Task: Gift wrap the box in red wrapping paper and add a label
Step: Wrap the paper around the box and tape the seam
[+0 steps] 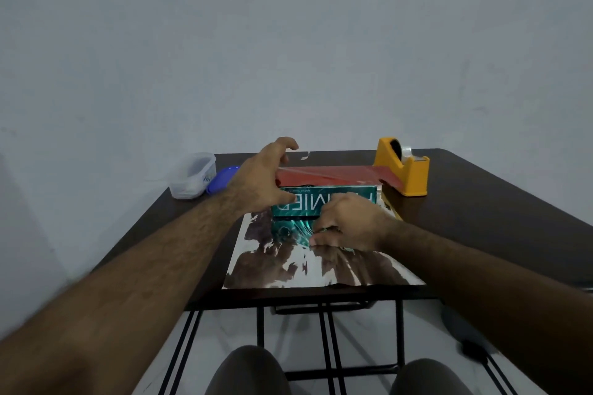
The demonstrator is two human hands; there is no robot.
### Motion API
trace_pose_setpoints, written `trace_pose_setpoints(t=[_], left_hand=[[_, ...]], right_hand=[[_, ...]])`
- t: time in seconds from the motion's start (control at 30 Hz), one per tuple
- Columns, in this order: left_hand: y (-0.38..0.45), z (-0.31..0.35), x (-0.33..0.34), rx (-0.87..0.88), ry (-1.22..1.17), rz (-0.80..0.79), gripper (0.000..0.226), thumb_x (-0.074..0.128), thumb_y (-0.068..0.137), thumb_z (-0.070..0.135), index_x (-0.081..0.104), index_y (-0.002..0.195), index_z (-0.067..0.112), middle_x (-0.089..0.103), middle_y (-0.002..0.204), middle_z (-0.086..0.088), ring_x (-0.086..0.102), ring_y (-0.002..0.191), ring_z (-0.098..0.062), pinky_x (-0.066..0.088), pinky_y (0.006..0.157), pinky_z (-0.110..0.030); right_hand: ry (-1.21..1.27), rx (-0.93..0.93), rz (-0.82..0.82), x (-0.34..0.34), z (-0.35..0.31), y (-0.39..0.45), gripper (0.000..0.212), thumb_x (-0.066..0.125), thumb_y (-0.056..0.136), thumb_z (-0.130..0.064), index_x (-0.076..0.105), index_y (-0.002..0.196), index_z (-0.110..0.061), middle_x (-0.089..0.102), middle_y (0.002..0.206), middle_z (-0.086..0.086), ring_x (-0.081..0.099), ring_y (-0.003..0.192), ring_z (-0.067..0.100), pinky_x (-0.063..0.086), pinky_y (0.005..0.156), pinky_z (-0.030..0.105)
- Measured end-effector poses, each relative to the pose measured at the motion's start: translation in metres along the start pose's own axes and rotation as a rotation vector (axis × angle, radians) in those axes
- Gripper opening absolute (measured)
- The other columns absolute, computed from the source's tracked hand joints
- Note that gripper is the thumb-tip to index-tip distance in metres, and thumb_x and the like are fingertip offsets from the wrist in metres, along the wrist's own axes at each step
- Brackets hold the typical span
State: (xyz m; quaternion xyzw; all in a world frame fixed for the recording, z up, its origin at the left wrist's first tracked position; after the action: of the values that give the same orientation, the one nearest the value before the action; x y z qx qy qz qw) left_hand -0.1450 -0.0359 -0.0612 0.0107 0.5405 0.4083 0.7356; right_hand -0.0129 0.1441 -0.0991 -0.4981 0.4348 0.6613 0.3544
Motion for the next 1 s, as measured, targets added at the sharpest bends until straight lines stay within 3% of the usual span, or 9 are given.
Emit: trace_pose_setpoints(t=[0.07,0.13,0.23,0.33,0.47,0.6,0.7,0.9,1.0], left_hand=[[0.000,-0.002,0.001,0.007,-0.020,0.003,0.106,0.102,0.064,0.025,0.034,0.142,0.047,0.054,0.126,0.007,0.071,0.093,-0.014,0.067,0.081,-0.041],[0.000,-0.003,0.003,0.020,-0.037,0.005,0.107,0.102,0.064,0.024,0.034,0.143,0.047,0.055,0.125,0.007,0.071,0.095,-0.014,0.067,0.081,-0.041],[-0.003,-0.003,0.003,0.028,-0.193,0.026,0.097,0.099,0.068,0.022,0.040,0.142,0.043,0.055,0.124,0.005,0.072,0.096,-0.016,0.066,0.079,-0.036],[0.000,-0.003,-0.002,-0.051,-0.424,0.150,0.064,0.090,0.080,0.016,0.054,0.130,0.035,0.061,0.122,0.002,0.068,0.092,-0.015,0.060,0.074,-0.026],[0.011,-0.004,-0.018,-0.251,-0.715,0.153,0.041,0.081,0.085,0.019,0.060,0.119,0.027,0.073,0.108,-0.007,0.070,0.090,-0.020,0.057,0.081,-0.042],[0.007,-0.006,-0.024,-0.205,-0.499,-0.007,0.042,0.074,0.096,0.010,0.052,0.128,0.028,0.080,0.095,-0.009,0.076,0.089,-0.028,0.059,0.085,-0.042],[0.001,-0.011,-0.022,-0.190,-0.315,-0.060,0.046,0.070,0.099,0.007,0.048,0.129,0.034,0.079,0.093,-0.005,0.076,0.085,-0.023,0.062,0.071,-0.032],[-0.001,-0.026,-0.019,-0.227,-0.272,0.047,0.050,0.064,0.100,0.005,0.042,0.132,0.036,0.078,0.093,0.000,0.076,0.087,-0.018,0.059,0.069,-0.031],[0.000,-0.029,-0.014,-0.228,-0.381,0.103,0.051,0.060,0.102,0.005,0.039,0.135,0.037,0.079,0.102,0.006,0.073,0.101,-0.011,0.060,0.080,-0.032]], right_hand=[[-0.066,0.014,0.080,-0.003,0.003,0.000,0.048,0.058,0.091,-0.074,0.077,0.107,-0.033,0.069,0.103,-0.011,0.052,0.094,0.013,0.048,0.086,0.041],[-0.082,0.113,0.192,-0.008,0.006,-0.001,0.066,0.061,0.077,-0.087,0.070,0.113,-0.032,0.063,0.113,-0.008,0.049,0.103,0.016,0.044,0.090,0.039],[-0.098,0.270,0.311,-0.012,0.004,0.002,0.090,0.055,0.073,-0.094,0.061,0.128,-0.024,0.058,0.134,-0.001,0.050,0.123,0.020,0.045,0.105,0.044],[-0.042,0.397,0.323,-0.014,0.005,0.011,0.077,0.050,0.092,-0.080,0.055,0.145,-0.026,0.055,0.148,-0.001,0.047,0.138,0.021,0.038,0.117,0.046],[-0.078,0.330,0.252,-0.013,0.011,0.017,0.049,0.054,0.101,-0.060,0.067,0.138,-0.030,0.068,0.137,-0.008,0.057,0.129,0.019,0.037,0.114,0.045],[-0.047,0.298,0.294,-0.005,0.015,0.015,0.035,0.062,0.101,-0.041,0.073,0.132,-0.026,0.074,0.130,-0.008,0.067,0.119,0.020,0.049,0.105,0.046],[-0.031,0.293,0.320,-0.002,0.014,0.013,0.033,0.063,0.103,-0.037,0.073,0.132,-0.026,0.074,0.129,-0.007,0.067,0.117,0.020,0.051,0.101,0.046],[0.019,0.297,0.333,-0.001,0.013,0.011,0.037,0.056,0.104,-0.039,0.072,0.134,-0.026,0.073,0.132,-0.006,0.066,0.117,0.021,0.051,0.101,0.046],[0.013,0.291,0.337,-0.001,0.012,0.008,0.035,0.057,0.105,-0.037,0.071,0.136,-0.027,0.071,0.135,-0.006,0.065,0.120,0.021,0.049,0.103,0.045]])
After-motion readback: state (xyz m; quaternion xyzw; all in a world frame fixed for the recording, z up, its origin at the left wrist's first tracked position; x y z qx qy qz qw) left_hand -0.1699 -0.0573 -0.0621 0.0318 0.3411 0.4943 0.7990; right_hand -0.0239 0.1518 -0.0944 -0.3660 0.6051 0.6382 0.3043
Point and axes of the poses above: each hand's wrist, its own y-axis towards the middle knuckle, its own x-axis out of the palm, z = x × y, the point moved 2 cm from there along y, towards the middle knuckle
